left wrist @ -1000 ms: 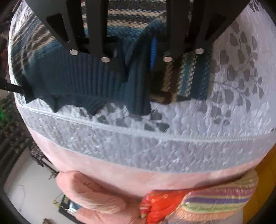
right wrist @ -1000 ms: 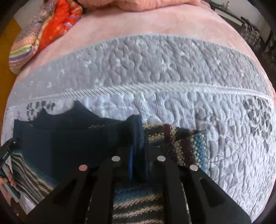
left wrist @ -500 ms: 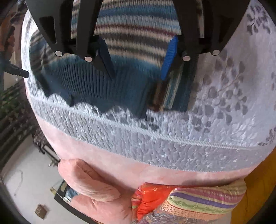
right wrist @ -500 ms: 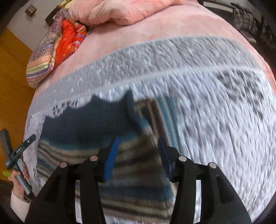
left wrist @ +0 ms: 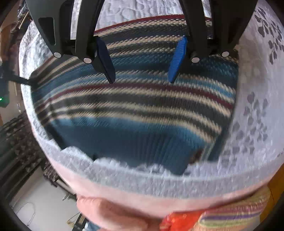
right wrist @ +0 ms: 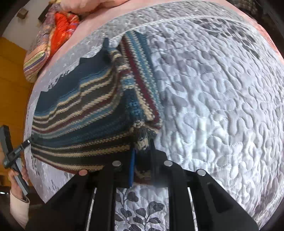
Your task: Fold small clothes
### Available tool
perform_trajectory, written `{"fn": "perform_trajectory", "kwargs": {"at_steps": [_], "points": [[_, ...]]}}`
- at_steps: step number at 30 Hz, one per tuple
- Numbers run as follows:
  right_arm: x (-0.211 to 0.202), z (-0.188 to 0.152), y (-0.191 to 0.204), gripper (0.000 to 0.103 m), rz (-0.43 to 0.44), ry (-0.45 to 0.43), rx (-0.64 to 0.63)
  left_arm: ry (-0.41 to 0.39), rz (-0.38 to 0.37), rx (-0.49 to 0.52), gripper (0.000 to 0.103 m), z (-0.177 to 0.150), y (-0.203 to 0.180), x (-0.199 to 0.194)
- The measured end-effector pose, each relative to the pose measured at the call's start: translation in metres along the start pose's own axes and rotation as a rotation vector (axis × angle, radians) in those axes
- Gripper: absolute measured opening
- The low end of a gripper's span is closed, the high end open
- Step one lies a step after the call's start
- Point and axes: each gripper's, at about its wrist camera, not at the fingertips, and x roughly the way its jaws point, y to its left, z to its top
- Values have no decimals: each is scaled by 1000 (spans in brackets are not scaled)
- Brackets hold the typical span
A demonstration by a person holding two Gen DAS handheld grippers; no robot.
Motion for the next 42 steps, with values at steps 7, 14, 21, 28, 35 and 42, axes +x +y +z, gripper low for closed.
{"fn": "perform_trajectory", "kwargs": {"at_steps": [7, 14, 21, 28, 35, 42], "points": [[13, -6, -9, 14, -23, 7, 10, 11, -16, -35, 62, -10, 14, 11], [16, -4, -9, 19, -27, 9, 16, 2, -29, -45, 63, -13, 17, 12], [16, -3, -18, 27, 14, 10, 48, -2, 0, 1, 63, -15, 11, 14], [-16, 17, -24, 57, 126, -67, 83, -17, -33, -52, 63, -5, 3, 1], [-3, 43, -33, 64, 154, -50, 107, -41, -96, 7, 63, 17, -47, 1], [21, 54, -34, 68, 176, -15, 109, -12, -126, 15, 63, 28, -81, 23]]}}
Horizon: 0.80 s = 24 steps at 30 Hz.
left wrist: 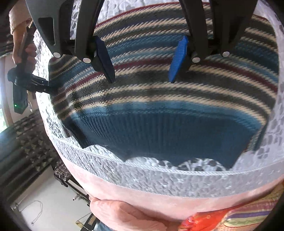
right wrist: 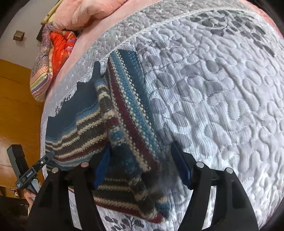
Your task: Fold small clothes
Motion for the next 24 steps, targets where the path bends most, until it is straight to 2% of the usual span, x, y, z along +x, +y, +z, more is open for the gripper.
{"fn": "perform_trajectory", "kwargs": {"at_steps": [2, 3, 4, 5, 7, 10, 20, 24], "points": [[3, 1, 0, 63, 16, 0, 5, 5, 13, 10, 63, 1, -5, 8], [5, 2, -2, 57, 35, 3, 18, 7, 17, 13, 63, 2, -7, 11], [6, 3, -3, 43, 55, 6, 28, 10, 24, 13, 63, 3, -7, 14], [8, 3, -4, 40, 91, 13, 47, 13, 30, 11, 63, 3, -6, 18], [8, 4, -5, 31, 119, 6, 61, 17, 29, 4, 63, 3, -3, 23], [1, 1, -5, 23, 157, -8, 57, 13, 19, 5, 63, 1, -1, 24], [0, -2, -9, 21, 147, -10, 89, 5, 4, 12, 63, -2, 3, 23], [-11, -3, 9, 22, 138, -15, 45, 9, 0, 12, 63, -2, 3, 22]]}}
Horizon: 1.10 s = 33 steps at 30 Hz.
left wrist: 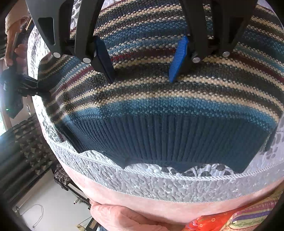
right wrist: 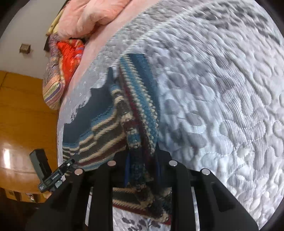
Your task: Fold small clothes
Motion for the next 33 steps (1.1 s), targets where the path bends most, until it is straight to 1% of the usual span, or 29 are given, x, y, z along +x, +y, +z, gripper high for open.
{"fn": "perform_trajectory", "kwargs": {"at_steps": [2, 7, 10, 11, 14, 16, 17, 18, 19, 20, 22, 23, 26, 27, 28, 30, 33], "points": [[-8, -1, 23, 22, 11, -7, -56, 2, -6, -2, 63, 0, 1, -2], [-15, -9, 88, 22, -26, 2, -225, -2, -31, -43, 64, 1, 10, -13], [-5, -19, 131, 22, -83, 18, -349, -17, -55, -81, 64, 3, 20, -24], [0, -23, 143, 22, -106, 26, -383, -26, -75, -98, 64, 4, 25, -30], [18, -34, 171, 21, -163, 46, -470, -46, -128, -136, 64, 9, 31, -41], [32, -40, 182, 19, -186, 63, -509, -51, -170, -156, 64, 13, 32, -45], [37, -42, 183, 18, -193, 72, -519, -49, -200, -164, 64, 15, 31, -46], [48, -44, 187, 11, -198, 93, -525, -46, -230, -170, 64, 17, 30, -46], [55, -45, 189, 10, -196, 112, -522, -42, -252, -173, 64, 18, 29, -46], [62, -46, 188, 10, -200, 128, -520, -32, -291, -177, 64, 20, 25, -44], [76, -51, 189, 11, -239, 139, -529, -11, -347, -192, 64, 22, 20, -37], [80, -52, 189, 13, -242, 142, -528, -2, -361, -194, 64, 22, 18, -34], [73, -51, 183, 15, -182, 137, -494, 21, -382, -194, 64, 22, 10, -26], [69, -49, 179, 16, -149, 136, -476, 26, -396, -198, 64, 22, 8, -22], [64, -48, 176, 18, -121, 135, -457, 34, -415, -206, 65, 21, 5, -20], [52, -43, 163, 18, -69, 124, -410, 55, -473, -229, 65, 22, -3, -12], [40, -38, 148, 18, -22, 111, -367, 91, -545, -249, 71, 26, -22, 5]]}}
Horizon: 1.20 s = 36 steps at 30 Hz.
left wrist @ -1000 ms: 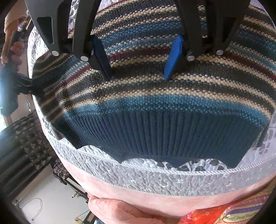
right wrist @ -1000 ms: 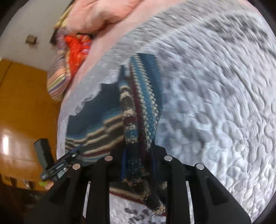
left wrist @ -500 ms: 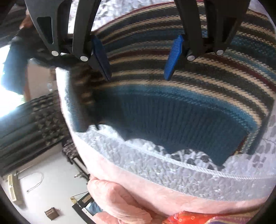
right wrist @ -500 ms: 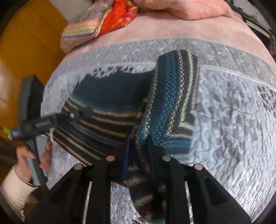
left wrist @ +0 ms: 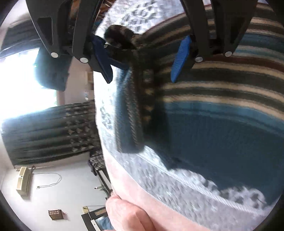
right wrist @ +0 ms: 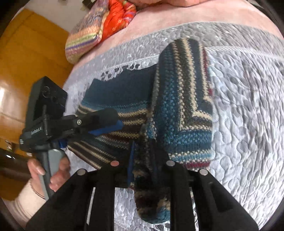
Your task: Fold small clothes
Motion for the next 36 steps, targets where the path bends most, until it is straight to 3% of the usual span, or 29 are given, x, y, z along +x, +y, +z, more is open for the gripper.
{"fn": "perform_trajectory", "kwargs": {"at_steps": [6, 14, 16, 19, 21, 25, 27, 36], "points": [[1, -12, -10, 18, 23, -1, 7, 80, -16, -38, 73, 6, -7, 49], [-1, -18, -14, 18, 31, -28, 9, 46, -2, -57, 69, 20, -13, 78], [-10, -25, -14, 19, -5, -39, -15, 46, 35, -54, 50, 28, -17, 85], [-20, -33, -2, 24, -100, -72, -77, 37, 38, -54, 32, 30, -16, 89], [-29, -40, 10, 26, -194, -98, -138, 23, 38, -26, 26, 30, -23, 89], [-44, -59, 38, 40, -385, -152, -285, -9, 48, 37, 21, 28, -31, 80], [-51, -67, 43, 40, -428, -172, -317, -21, 34, 29, 20, 28, -30, 74], [-57, -84, 57, 39, -458, -193, -363, -67, 1, 46, 18, 19, -15, 28]]}}
